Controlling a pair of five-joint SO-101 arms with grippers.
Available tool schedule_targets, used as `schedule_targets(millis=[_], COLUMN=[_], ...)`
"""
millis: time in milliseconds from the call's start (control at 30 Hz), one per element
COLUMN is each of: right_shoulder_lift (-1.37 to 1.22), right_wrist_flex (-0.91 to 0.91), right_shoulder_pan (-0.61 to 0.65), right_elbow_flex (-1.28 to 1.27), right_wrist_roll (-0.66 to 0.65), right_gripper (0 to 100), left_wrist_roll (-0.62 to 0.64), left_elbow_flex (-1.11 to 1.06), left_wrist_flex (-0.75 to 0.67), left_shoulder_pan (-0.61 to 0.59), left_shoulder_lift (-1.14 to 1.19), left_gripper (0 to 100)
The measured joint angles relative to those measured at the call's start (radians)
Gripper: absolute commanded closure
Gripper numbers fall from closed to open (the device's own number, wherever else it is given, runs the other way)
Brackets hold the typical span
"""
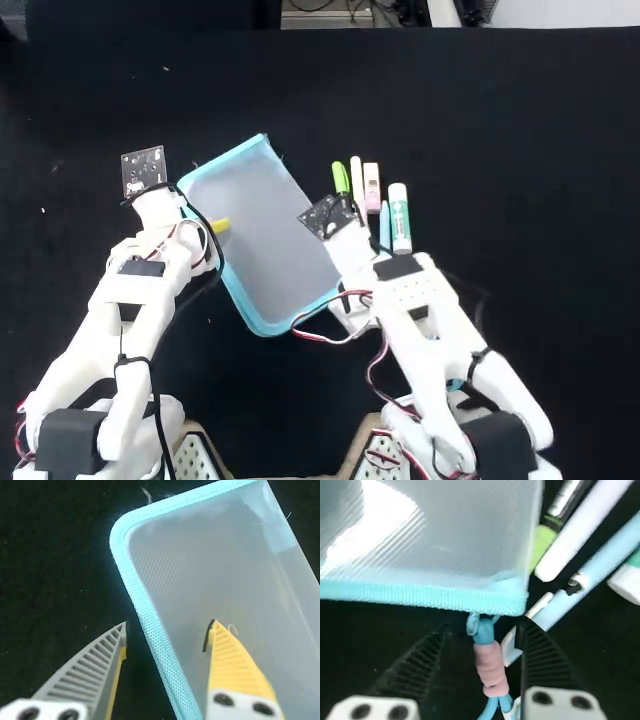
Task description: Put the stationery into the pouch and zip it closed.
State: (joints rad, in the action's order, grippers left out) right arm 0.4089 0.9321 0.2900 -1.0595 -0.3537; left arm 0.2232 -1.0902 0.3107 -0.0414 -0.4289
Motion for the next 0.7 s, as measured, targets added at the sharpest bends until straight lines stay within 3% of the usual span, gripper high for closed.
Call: schedule_targets(millis=[133,367,700], right_shoulder_lift=[-0.009,-0.011,-0.011], right_wrist_flex=[-0.035,-0.060,-0.060], right_shoulder_pan=[0.000,0.000,0.003], right_elbow_flex=[0.000,-0.003,-0.054], right_wrist_roll=[-0.075,-0.106,-0.172], right_gripper=[93.4,82.1,81.7], left_wrist_roll=[0.000,0.000,0.000], left_elbow_flex=[0.000,0.000,0.000], left_wrist_flex=[0.000,0.000,0.000], left_shoulder_pan=[0.000,0.000,0.000], left_shoulder_lift=[0.000,0.000,0.000], left_gripper=[75,75,75])
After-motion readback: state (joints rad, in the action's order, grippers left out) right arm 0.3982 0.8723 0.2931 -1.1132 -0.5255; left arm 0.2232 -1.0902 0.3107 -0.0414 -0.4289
